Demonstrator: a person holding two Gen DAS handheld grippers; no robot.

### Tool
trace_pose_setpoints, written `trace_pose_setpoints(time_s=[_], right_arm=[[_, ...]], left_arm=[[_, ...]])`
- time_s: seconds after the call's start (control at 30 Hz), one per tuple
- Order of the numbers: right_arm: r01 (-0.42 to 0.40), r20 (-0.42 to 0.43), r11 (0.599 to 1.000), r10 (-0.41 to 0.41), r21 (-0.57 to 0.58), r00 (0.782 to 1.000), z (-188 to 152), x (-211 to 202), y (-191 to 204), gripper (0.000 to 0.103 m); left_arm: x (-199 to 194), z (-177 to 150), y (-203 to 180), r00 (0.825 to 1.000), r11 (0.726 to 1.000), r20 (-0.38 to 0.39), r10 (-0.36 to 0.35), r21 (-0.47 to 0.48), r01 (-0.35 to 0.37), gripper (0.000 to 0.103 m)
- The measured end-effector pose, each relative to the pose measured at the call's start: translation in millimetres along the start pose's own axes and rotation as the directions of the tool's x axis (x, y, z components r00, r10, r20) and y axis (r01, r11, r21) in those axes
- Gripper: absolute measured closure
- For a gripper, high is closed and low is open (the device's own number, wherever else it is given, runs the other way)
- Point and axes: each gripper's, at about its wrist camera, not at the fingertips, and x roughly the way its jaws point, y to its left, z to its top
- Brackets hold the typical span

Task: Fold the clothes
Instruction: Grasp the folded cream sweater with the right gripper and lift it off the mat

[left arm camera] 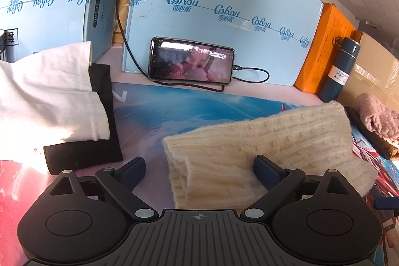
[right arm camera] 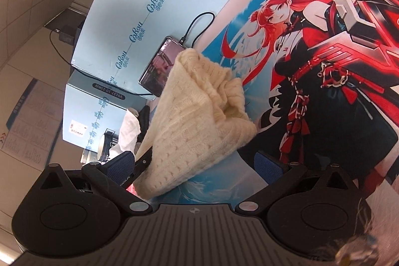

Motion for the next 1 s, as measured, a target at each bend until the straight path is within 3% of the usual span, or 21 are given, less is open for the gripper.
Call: trace_pose_setpoints(time_s=[0.1, 0.3, 0.63, 0.7, 0.73, 0.8, 1.0], right_arm=[[0.011, -0.052, 0.997, -0.008, 0.07, 0.999, 2, 18, -4, 0.0], [0.013, 0.009, 0.997, -0.014, 0.075, 1.0, 0, 46, 11, 0.0], [0.072, 0.14, 0.994, -0.059, -0.088, 0.988, -11, 84, 37, 0.001], [0.079, 0.145, 0.992, -0.064, -0.101, 0.987, -13, 89, 40, 0.008], [0.082, 0.142, 0.991, -0.066, -0.107, 0.988, -14, 92, 41, 0.018], [0.086, 0.151, 0.989, -0.067, -0.121, 0.986, -17, 97, 43, 0.027], [0.016, 0.174, 0.994, 0.003, -0.108, 0.985, -19, 93, 36, 0.052]], left_arm=[[0, 0, 0, 1.0, 1.0, 0.0, -0.001, 0.0, 0.001, 0.007], [0, 0, -1, 1.0, 1.0, -0.002, 0.001, 0.007, -0.001, 0.007], [1, -1, -3, 1.0, 1.0, -0.009, -0.011, 0.02, 0.011, 0.008], [2, -1, -1, 1.0, 1.0, -0.009, -0.022, 0.014, 0.022, 0.008], [2, -1, 0, 0.999, 0.999, -0.009, -0.03, 0.008, 0.031, 0.008], [2, -1, 2, 0.999, 0.999, -0.007, -0.05, -0.002, 0.05, 0.008], [-1, 0, -2, 0.988, 0.988, 0.017, -0.152, -0.023, 0.153, 0.009]])
